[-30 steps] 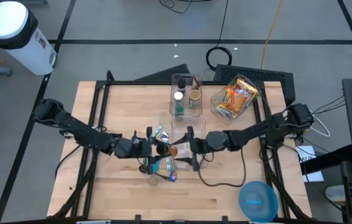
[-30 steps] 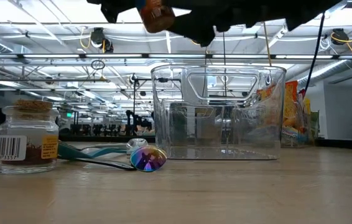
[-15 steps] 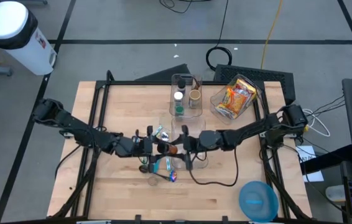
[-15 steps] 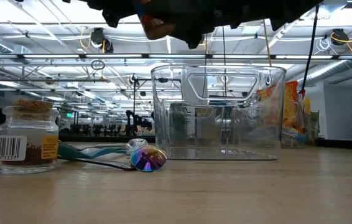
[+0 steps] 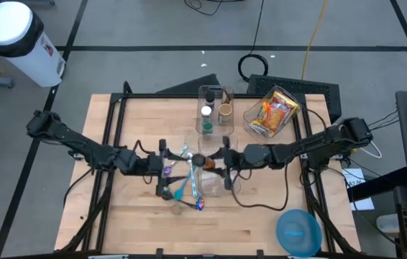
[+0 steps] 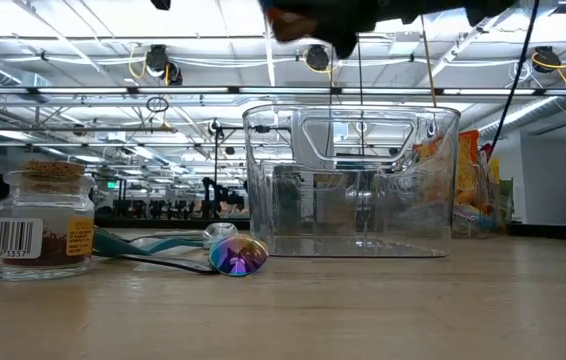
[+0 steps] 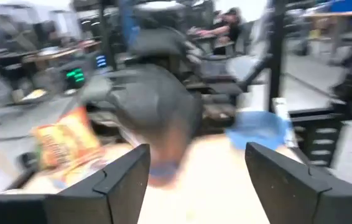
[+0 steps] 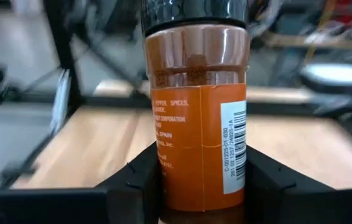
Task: Pick & Place Food Item
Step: Put the orange spice bottle into the top left transparent bin
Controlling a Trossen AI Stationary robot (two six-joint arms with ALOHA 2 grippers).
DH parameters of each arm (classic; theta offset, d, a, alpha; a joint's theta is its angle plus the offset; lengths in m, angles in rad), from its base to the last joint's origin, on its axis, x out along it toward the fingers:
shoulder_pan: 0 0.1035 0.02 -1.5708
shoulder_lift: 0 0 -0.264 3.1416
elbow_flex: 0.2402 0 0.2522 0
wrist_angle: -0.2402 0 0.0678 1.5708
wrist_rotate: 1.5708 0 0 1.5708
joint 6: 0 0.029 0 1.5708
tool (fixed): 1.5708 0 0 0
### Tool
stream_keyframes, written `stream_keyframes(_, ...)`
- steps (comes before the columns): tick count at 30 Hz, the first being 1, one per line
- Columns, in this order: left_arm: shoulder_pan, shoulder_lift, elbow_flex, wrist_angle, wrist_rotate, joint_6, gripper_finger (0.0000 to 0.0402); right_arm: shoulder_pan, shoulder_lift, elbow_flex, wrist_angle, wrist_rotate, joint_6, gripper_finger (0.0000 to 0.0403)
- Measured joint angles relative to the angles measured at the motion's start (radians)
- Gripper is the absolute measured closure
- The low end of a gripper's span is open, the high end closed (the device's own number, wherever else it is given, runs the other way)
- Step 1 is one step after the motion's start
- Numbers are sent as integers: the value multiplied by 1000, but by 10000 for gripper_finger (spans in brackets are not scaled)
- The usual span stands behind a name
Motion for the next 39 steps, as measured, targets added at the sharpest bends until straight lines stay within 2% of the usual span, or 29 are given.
stream_keyframes(3,21,41,-71,233,104,22,119,1,-6,-59,161,19,-12,259)
stream_keyframes(5,47,90,-113,389,117,23,114,8,-1,-88,244,12,-19,259)
stream_keyframes(8,80,152,-143,498,116,10,109,10,-4,-96,276,15,-21,259)
stream_keyframes(15,134,255,-93,505,123,-40,113,15,-2,-99,269,14,-17,259)
stream_keyframes(28,161,381,20,505,147,-13,137,21,42,-92,306,13,-13,259)
stream_keyframes(37,161,386,23,516,141,-16,197,20,39,-92,290,-2,-11,273)
stream_keyframes(39,161,386,23,515,140,-25,197,20,39,-92,278,-3,-10,259)
